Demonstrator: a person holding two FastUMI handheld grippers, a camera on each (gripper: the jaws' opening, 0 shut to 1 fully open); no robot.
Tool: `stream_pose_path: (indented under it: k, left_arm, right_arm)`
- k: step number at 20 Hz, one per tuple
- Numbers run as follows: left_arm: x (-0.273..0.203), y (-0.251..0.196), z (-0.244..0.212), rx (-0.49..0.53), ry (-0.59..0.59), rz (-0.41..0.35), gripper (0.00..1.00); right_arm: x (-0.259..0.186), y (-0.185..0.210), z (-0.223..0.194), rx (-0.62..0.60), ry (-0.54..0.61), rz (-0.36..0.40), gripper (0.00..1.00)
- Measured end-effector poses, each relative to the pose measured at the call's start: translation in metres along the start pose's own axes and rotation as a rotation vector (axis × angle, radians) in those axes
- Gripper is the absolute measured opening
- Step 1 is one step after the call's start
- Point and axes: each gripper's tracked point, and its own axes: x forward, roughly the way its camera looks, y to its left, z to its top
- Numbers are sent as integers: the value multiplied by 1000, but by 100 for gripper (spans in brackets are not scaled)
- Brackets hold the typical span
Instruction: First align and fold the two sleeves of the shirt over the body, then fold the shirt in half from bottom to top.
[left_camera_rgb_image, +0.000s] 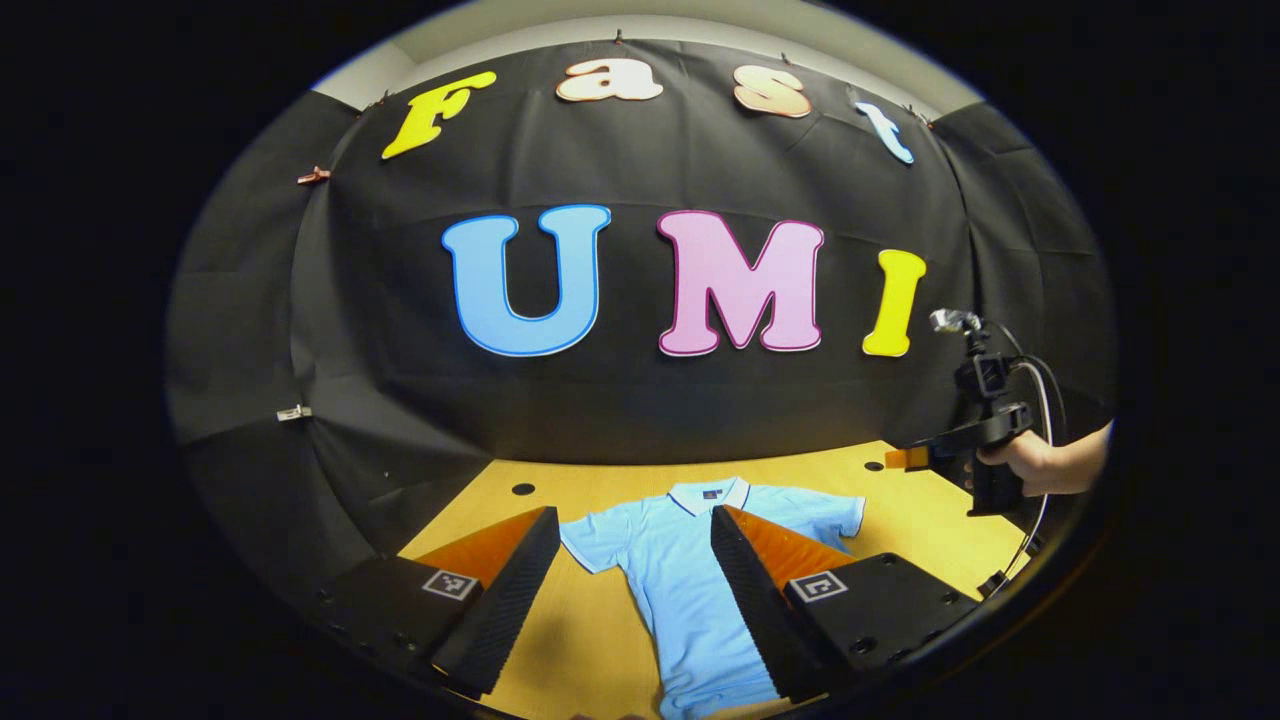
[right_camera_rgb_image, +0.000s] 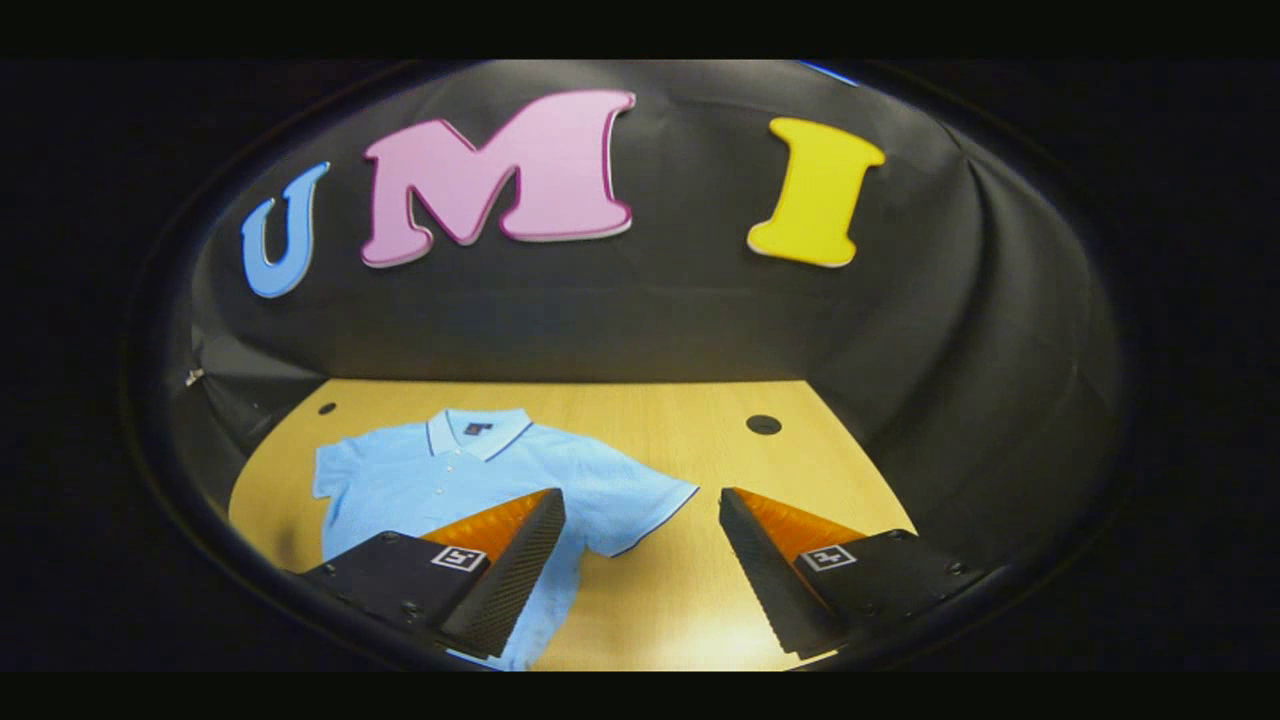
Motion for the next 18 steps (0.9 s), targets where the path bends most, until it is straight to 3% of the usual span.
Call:
stream_pose_path:
  k: [4,7,9,13,17,18]
  left_arm:
    - [18,8,-14,19,55,75,97]
    - [43,8,-35,20,108,105,97]
    - [57,3,-44,3,138,113,98]
    - [81,-8,-50,-37,151,100,97]
    - [99,-2,-53,-93,155,136,97]
    - [103,-1,-56,-123,157,146,97]
  right_arm:
    - [77,-15,-24,-49,95,-13,95]
    - [128,-26,-39,-52,133,-32,99]
    - [155,-31,-55,-45,172,-51,97]
    - [172,-35,-81,-17,236,-57,97]
    - [180,-28,-79,36,223,-33,96]
    - [179,-23,-82,68,237,-12,86]
